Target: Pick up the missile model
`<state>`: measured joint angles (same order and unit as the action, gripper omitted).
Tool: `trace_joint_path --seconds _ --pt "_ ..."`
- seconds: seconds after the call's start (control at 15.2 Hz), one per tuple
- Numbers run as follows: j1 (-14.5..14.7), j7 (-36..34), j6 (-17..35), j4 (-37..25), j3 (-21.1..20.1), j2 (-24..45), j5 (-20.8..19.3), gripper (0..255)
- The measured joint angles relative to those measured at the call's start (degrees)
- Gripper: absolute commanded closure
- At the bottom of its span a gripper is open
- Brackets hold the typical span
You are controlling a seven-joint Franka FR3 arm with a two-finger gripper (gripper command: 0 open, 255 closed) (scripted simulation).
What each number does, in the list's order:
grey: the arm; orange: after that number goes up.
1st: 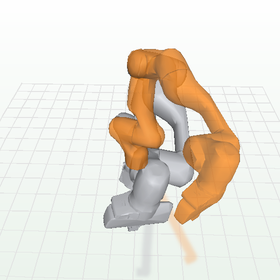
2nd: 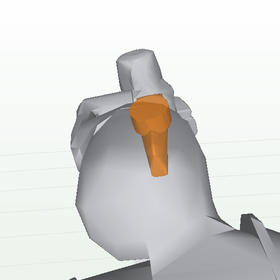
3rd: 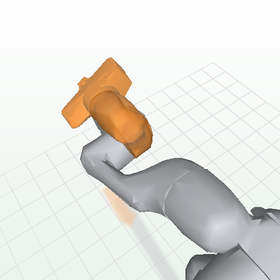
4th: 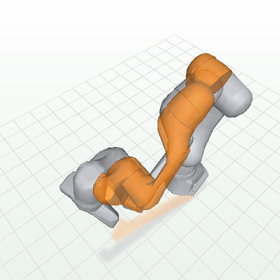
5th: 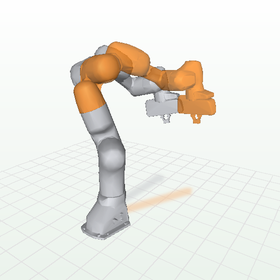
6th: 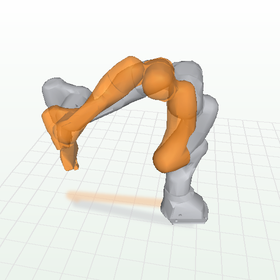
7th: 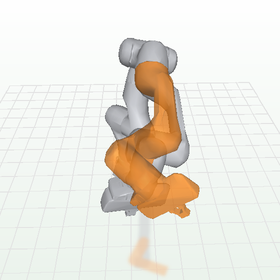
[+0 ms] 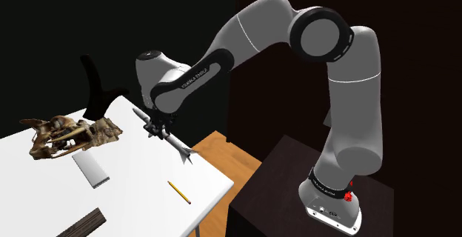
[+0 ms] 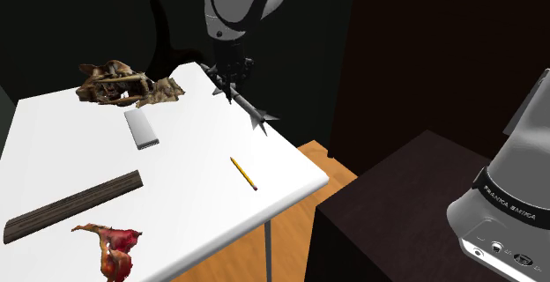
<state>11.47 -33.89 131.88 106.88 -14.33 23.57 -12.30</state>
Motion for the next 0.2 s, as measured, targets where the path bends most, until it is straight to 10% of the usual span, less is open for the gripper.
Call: trace_joint_path --seconds 0.2 --pt "-0.15 0.41 -1.62 -0.62 -0.24 -1.05 0.49 255"
